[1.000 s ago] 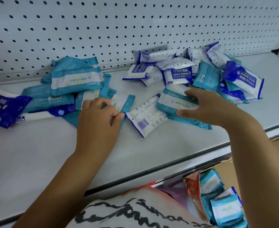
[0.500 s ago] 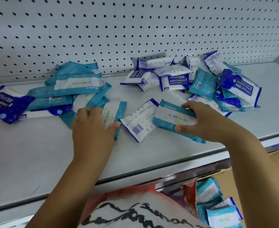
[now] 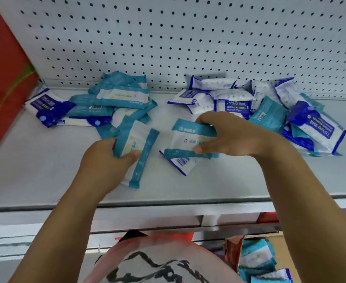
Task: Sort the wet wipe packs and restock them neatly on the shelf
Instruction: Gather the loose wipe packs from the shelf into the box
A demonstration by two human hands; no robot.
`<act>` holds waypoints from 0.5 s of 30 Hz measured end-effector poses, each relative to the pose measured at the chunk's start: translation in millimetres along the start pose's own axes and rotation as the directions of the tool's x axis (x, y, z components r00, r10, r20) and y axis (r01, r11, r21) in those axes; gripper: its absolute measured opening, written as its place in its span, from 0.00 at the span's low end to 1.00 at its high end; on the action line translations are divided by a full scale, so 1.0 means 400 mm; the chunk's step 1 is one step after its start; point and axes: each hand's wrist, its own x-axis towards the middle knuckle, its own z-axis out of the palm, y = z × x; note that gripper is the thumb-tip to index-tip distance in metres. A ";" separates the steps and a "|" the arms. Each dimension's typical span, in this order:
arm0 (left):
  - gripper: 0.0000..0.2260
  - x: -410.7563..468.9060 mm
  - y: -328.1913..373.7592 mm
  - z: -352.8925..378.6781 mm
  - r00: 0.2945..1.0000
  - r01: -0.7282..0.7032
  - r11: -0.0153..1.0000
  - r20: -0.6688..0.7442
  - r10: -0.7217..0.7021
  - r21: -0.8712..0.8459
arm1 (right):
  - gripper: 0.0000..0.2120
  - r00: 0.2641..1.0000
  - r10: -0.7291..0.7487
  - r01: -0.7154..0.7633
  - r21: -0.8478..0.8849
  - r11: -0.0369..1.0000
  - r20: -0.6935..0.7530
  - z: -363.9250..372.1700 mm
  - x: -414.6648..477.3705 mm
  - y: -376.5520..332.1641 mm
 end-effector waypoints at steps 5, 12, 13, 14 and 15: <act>0.20 0.047 0.013 -0.044 0.991 0.018 0.999 -0.131 -0.014 0.028 | 0.24 0.973 -0.035 0.055 -0.081 0.995 0.227 -0.007 0.089 -0.004; 0.16 0.247 0.063 -0.125 0.986 -0.120 0.963 -0.083 0.144 0.242 | 0.26 0.930 0.056 0.030 -0.227 0.973 0.363 -0.015 0.098 -0.014; 0.16 0.284 0.071 -0.135 0.986 -0.126 0.945 -0.064 0.152 0.303 | 0.26 0.927 0.078 0.018 -0.251 0.968 0.367 -0.017 0.098 -0.017; 0.17 0.314 0.081 -0.144 0.988 -0.137 0.925 -0.017 0.153 0.354 | 0.26 0.923 0.104 0.002 -0.277 0.961 0.370 -0.017 0.098 -0.019; 0.16 0.339 0.092 -0.152 0.988 -0.156 0.908 0.046 0.150 0.389 | 0.26 0.920 0.131 -0.015 -0.300 0.954 0.369 -0.017 0.097 -0.019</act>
